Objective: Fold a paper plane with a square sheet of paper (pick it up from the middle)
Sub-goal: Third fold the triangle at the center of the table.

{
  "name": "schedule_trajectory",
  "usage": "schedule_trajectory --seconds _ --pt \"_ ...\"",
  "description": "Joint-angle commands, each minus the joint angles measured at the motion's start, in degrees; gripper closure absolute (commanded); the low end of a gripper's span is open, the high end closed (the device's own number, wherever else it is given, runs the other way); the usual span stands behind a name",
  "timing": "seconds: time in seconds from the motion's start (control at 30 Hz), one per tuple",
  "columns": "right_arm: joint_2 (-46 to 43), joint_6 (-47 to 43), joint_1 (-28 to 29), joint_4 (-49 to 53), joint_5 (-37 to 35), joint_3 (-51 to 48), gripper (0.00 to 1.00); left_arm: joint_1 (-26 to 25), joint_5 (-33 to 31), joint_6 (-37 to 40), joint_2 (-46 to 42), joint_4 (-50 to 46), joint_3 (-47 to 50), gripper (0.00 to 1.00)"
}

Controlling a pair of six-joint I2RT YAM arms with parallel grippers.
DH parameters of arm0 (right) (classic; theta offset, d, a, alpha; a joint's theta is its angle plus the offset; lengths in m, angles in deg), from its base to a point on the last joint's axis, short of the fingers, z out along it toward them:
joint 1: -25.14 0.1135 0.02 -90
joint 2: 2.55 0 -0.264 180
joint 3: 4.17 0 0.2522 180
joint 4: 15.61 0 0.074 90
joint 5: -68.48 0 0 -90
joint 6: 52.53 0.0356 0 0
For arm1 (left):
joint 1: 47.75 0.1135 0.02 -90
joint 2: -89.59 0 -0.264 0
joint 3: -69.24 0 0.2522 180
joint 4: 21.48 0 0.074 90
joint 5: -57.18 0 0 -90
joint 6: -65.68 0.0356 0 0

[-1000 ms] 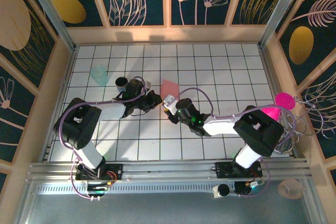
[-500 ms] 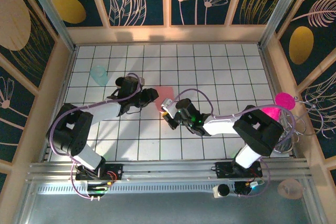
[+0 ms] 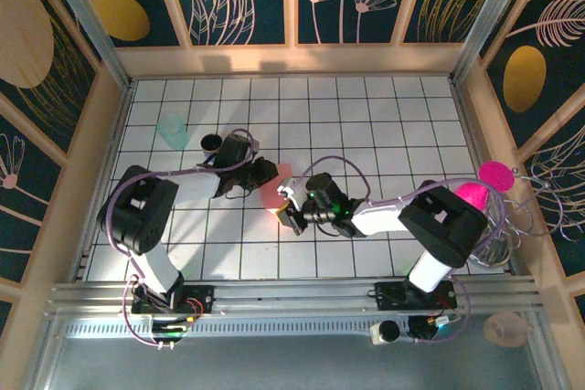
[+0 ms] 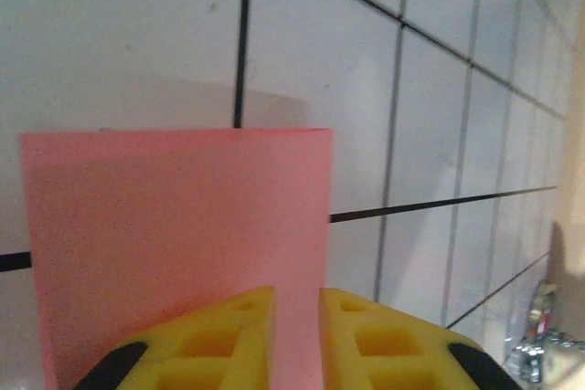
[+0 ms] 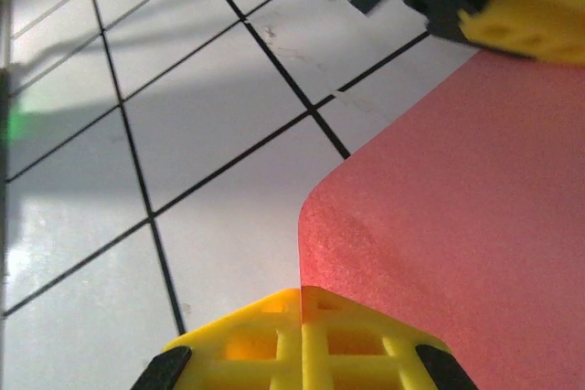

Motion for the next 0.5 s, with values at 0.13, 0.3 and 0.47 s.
schedule_trajectory --seconds 0.13,0.3,0.47 --pt "1.3 4.9 -1.8 -4.0 5.0 -1.1 1.00 -1.0 -1.9 4.8 5.6 -5.9 -4.9 0.84" --pt "1.8 7.3 -3.4 -4.0 5.4 -0.7 1.00 -1.1 -3.0 6.9 8.4 -10.1 -7.0 0.87" --pt "2.8 9.2 -4.9 -1.1 1.9 1.0 1.00 -1.2 -5.2 9.6 10.2 -14.6 -8.4 0.89"
